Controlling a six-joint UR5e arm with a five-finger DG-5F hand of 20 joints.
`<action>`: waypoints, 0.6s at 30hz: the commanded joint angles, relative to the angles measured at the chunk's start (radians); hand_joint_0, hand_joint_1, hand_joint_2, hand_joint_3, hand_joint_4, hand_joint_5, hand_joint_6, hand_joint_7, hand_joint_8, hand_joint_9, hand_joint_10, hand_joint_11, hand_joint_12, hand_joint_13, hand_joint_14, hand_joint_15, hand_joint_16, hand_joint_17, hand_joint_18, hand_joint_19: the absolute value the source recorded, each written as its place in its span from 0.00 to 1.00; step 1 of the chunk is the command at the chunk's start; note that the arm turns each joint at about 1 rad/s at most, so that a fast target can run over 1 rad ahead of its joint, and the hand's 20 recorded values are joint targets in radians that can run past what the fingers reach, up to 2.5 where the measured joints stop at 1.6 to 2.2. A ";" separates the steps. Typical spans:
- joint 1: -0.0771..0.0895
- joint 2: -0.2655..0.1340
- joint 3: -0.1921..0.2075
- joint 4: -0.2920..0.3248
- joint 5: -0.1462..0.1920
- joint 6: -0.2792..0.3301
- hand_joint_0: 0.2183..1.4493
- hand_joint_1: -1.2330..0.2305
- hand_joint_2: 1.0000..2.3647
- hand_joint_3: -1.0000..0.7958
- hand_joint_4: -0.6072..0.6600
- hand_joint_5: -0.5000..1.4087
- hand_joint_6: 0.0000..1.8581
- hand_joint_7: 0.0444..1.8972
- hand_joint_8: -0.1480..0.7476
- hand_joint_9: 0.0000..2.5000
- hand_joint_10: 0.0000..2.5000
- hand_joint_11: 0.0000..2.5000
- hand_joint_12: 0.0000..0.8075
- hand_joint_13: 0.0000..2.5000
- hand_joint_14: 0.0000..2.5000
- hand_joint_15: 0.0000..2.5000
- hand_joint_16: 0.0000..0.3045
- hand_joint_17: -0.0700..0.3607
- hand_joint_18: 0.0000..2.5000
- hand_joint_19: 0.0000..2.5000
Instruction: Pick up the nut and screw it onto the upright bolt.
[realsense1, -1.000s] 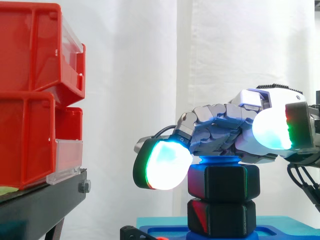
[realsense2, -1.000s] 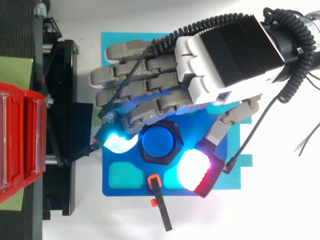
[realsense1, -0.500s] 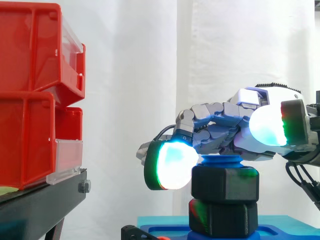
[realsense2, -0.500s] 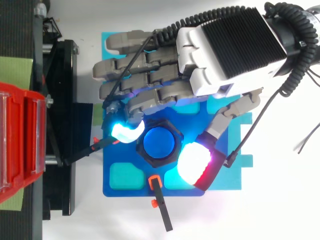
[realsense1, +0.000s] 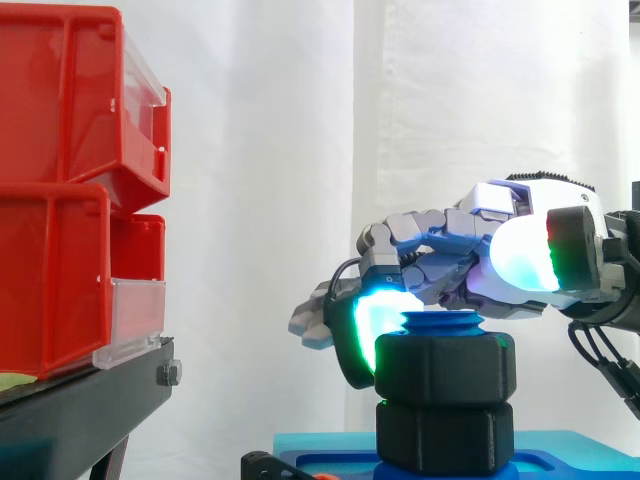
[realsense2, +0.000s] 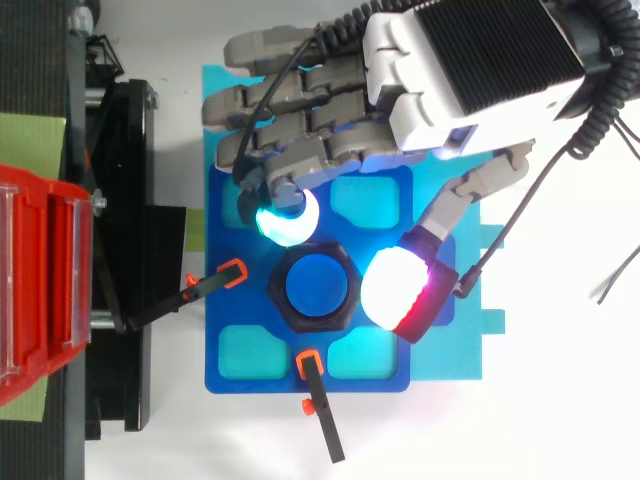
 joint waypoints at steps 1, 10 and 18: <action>-0.012 -0.001 0.000 0.000 -0.014 0.000 0.20 0.67 0.00 0.28 0.59 0.28 0.27 0.73 0.47 0.29 0.00 0.00 0.36 0.18 0.00 0.00 0.10 0.32 0.09 0.00; -0.028 0.001 0.000 0.000 -0.027 0.000 0.21 0.68 0.00 0.28 0.55 0.30 0.27 0.72 0.38 0.42 0.00 0.00 0.30 0.25 0.00 0.00 0.08 0.29 0.16 0.00; -0.040 0.001 0.000 0.000 -0.041 -0.005 0.21 0.71 0.00 0.28 0.53 0.31 0.27 0.75 0.31 0.49 0.00 0.00 0.26 0.28 0.00 0.00 0.07 0.27 0.21 0.00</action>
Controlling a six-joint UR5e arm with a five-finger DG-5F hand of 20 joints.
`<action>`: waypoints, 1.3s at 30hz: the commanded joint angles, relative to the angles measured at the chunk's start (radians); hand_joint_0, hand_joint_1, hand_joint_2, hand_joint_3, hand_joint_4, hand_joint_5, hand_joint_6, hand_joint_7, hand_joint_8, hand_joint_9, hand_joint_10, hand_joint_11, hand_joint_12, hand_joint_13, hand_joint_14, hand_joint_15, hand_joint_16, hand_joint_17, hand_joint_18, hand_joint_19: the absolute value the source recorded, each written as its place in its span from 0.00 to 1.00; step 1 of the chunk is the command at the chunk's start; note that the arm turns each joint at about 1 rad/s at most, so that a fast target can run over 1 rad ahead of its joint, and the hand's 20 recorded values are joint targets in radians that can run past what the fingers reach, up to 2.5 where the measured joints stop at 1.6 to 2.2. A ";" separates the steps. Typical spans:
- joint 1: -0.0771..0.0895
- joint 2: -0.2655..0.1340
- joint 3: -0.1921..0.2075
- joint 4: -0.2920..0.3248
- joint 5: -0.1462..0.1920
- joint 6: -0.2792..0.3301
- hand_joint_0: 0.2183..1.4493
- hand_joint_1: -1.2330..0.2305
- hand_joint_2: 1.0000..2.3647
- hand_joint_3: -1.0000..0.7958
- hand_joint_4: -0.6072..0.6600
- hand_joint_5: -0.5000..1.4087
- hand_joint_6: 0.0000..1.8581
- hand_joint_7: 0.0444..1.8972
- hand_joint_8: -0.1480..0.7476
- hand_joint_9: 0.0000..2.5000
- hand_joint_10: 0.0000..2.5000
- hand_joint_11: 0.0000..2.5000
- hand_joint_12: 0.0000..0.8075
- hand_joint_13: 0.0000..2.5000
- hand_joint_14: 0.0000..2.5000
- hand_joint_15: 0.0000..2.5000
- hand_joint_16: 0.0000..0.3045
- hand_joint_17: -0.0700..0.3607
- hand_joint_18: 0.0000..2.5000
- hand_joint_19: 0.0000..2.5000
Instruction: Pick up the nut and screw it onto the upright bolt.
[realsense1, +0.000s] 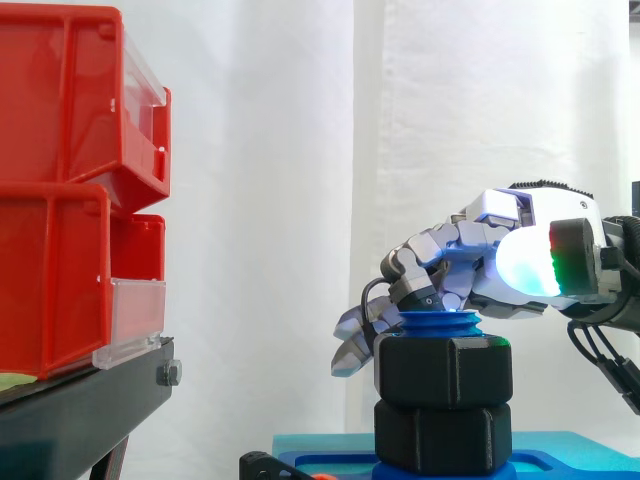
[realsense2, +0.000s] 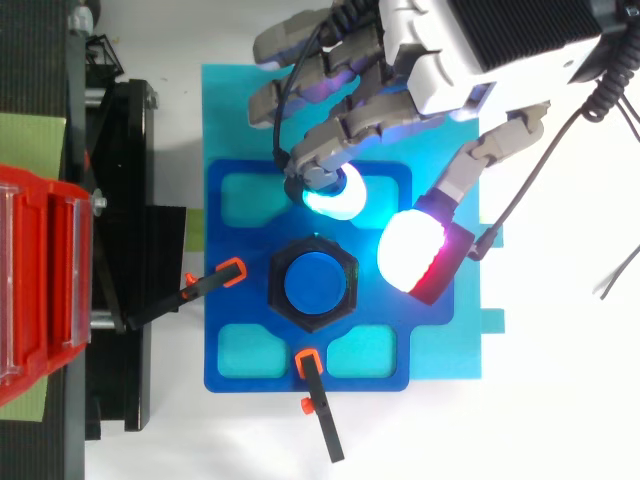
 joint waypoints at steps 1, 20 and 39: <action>-0.004 0.000 0.000 0.000 -0.003 -0.001 0.21 0.72 0.00 0.28 0.54 0.30 0.27 0.73 0.34 0.48 0.00 0.00 0.27 0.28 0.00 0.00 0.07 0.28 0.20 0.00; 0.027 0.000 0.072 0.000 0.001 0.012 0.19 0.72 0.00 0.28 0.64 0.19 0.27 0.40 0.49 0.37 0.00 0.00 0.40 0.23 0.00 0.00 0.11 0.34 0.14 0.00; 0.077 0.000 0.017 0.002 0.047 0.007 0.18 0.73 0.00 0.28 0.63 0.18 0.27 0.36 0.47 0.31 0.00 0.00 0.42 0.19 0.00 0.00 0.13 0.37 0.10 0.00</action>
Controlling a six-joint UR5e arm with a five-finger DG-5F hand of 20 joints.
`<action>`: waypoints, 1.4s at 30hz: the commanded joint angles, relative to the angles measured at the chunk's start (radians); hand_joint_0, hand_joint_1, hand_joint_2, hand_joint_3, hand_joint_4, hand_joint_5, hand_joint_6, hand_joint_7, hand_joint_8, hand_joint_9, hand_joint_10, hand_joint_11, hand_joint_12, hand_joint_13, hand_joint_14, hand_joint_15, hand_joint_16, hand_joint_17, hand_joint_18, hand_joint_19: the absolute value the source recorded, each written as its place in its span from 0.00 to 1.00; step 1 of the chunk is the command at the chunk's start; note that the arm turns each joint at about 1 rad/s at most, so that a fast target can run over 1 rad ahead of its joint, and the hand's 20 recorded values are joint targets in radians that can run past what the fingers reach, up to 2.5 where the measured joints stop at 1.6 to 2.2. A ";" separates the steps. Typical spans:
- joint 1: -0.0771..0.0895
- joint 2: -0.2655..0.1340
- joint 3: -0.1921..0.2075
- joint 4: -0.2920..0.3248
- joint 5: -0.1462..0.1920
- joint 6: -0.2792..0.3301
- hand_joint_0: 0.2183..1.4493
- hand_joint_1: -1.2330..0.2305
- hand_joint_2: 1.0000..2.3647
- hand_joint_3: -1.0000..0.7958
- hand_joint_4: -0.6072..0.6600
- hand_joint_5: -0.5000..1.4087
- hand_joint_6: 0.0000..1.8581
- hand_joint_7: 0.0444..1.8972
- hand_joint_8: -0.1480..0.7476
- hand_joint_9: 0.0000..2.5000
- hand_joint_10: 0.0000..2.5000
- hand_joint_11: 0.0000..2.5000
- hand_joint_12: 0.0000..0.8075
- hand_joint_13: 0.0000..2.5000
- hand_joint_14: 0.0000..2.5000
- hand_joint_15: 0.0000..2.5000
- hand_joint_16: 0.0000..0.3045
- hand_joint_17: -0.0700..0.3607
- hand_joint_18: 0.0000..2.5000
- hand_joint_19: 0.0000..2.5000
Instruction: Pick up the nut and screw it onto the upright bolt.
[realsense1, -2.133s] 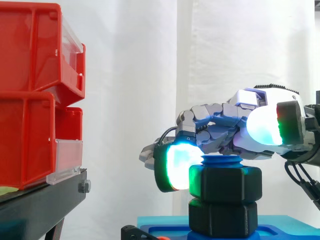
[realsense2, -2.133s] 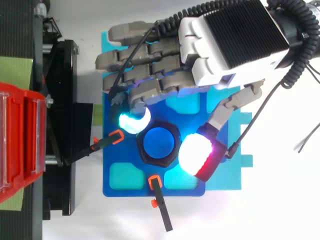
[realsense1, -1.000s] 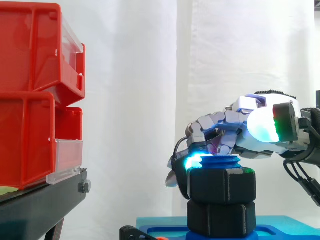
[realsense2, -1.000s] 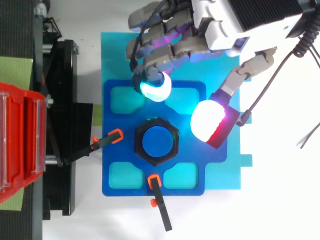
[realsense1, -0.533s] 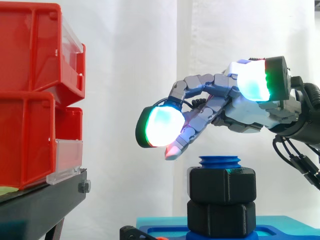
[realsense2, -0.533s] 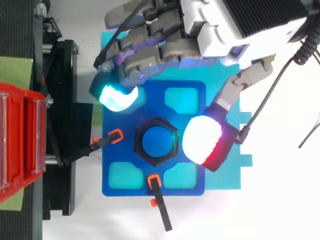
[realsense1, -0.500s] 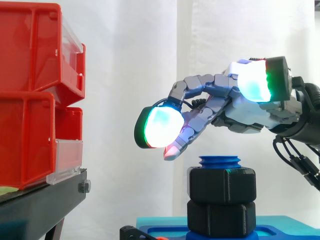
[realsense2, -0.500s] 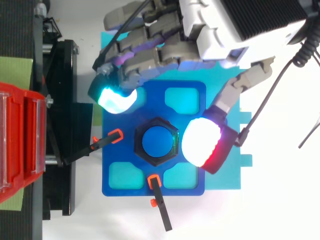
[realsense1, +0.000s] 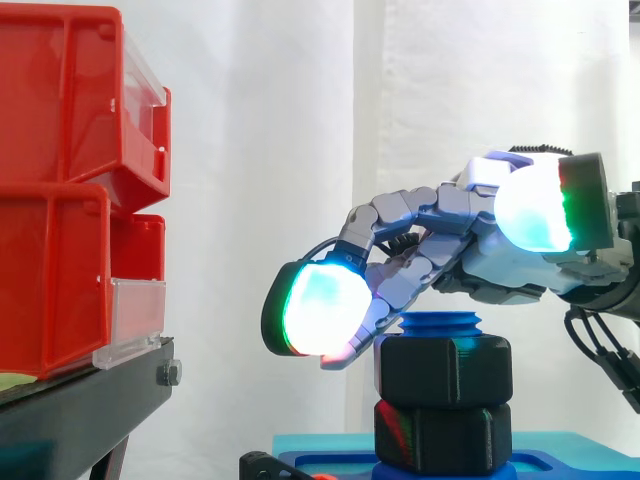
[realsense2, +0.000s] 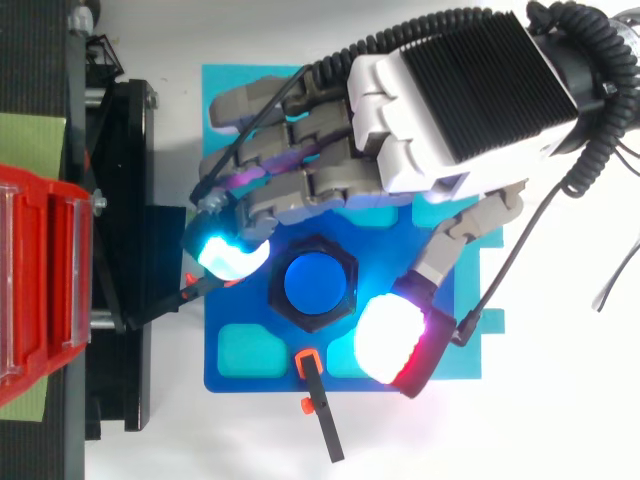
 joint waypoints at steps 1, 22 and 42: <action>0.005 -0.001 0.000 -0.003 0.001 0.000 0.18 0.73 0.00 0.28 0.63 0.18 0.27 0.37 0.47 0.31 0.00 0.00 0.42 0.19 0.00 0.00 0.13 0.37 0.10 0.00; 0.010 0.000 -0.011 -0.007 -0.001 0.000 0.19 0.72 0.00 0.28 0.66 0.21 0.27 0.51 0.49 0.32 0.00 0.00 0.41 0.20 0.00 0.00 0.12 0.36 0.12 0.00; -0.013 0.000 -0.013 0.008 -0.004 -0.001 0.20 0.70 0.00 0.28 0.64 0.24 0.27 0.63 0.50 0.34 0.00 0.00 0.40 0.22 0.00 0.00 0.11 0.34 0.14 0.00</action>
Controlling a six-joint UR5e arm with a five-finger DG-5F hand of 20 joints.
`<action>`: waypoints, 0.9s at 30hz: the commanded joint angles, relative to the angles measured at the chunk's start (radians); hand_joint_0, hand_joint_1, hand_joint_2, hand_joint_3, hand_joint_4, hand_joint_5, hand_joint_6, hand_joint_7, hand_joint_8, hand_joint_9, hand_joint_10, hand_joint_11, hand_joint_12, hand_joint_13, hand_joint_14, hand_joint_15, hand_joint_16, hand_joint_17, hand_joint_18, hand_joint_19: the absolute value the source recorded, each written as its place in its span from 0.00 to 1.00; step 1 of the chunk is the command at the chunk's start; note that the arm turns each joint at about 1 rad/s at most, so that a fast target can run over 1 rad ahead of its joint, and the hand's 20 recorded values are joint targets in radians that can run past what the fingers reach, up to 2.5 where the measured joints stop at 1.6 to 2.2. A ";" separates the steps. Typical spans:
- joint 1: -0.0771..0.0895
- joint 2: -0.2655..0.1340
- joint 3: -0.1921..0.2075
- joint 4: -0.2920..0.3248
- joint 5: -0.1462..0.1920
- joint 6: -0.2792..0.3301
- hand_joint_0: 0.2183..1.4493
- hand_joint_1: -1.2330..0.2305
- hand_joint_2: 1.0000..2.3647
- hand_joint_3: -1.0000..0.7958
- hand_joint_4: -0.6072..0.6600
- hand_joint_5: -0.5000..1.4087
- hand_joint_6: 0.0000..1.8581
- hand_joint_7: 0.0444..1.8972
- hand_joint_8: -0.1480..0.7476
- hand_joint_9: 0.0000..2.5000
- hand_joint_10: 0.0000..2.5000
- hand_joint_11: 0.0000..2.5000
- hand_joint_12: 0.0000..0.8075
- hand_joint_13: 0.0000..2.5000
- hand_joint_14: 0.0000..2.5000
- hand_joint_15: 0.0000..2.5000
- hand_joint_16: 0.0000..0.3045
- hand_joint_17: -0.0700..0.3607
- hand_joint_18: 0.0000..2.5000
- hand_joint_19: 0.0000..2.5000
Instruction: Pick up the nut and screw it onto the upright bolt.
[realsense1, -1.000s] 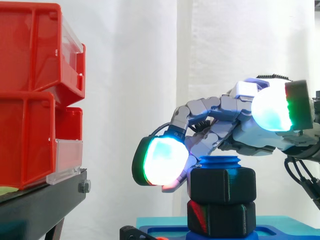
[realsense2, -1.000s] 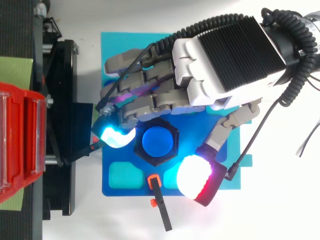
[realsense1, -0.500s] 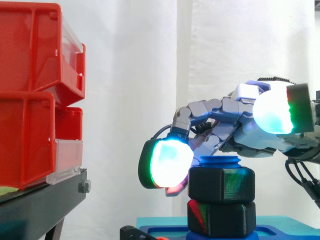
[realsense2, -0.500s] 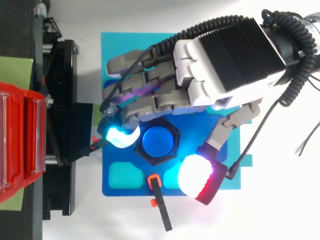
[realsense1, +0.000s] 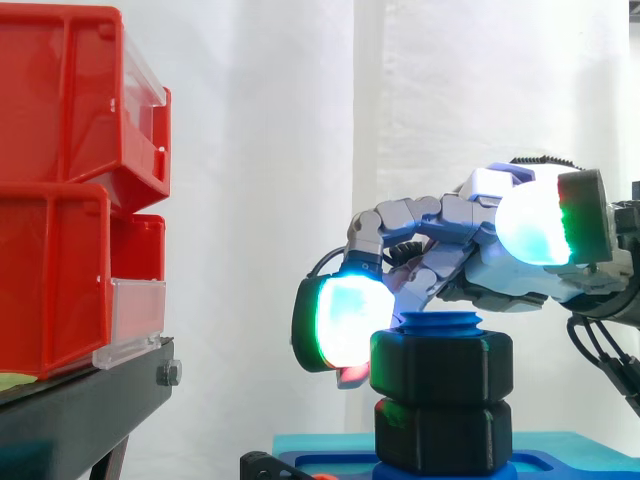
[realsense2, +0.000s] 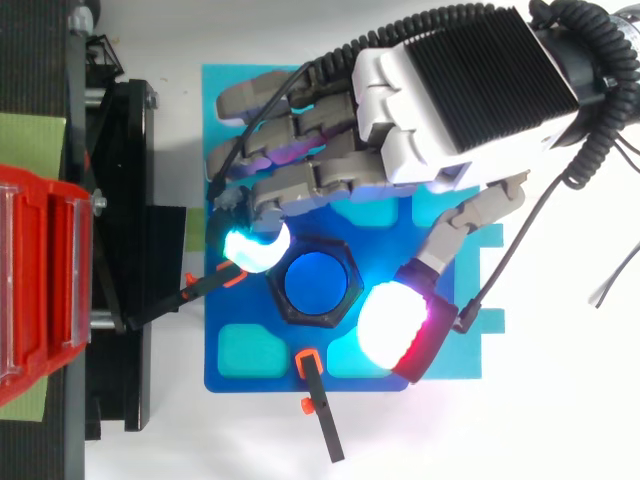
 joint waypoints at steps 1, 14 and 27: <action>-0.004 0.000 -0.001 0.000 -0.001 -0.001 0.20 0.70 0.00 0.28 0.63 0.24 0.27 0.64 0.50 0.35 0.00 0.00 0.39 0.22 0.00 0.00 0.11 0.34 0.14 0.00; -0.024 -0.001 -0.004 -0.005 -0.006 -0.003 0.21 0.69 0.00 0.28 0.60 0.27 0.27 0.72 0.49 0.39 0.00 0.00 0.38 0.24 0.00 0.00 0.11 0.33 0.15 0.00; -0.042 0.000 -0.004 -0.006 -0.026 -0.003 0.21 0.68 0.00 0.28 0.59 0.29 0.27 0.74 0.43 0.47 0.00 0.00 0.35 0.27 0.00 0.00 0.10 0.32 0.18 0.00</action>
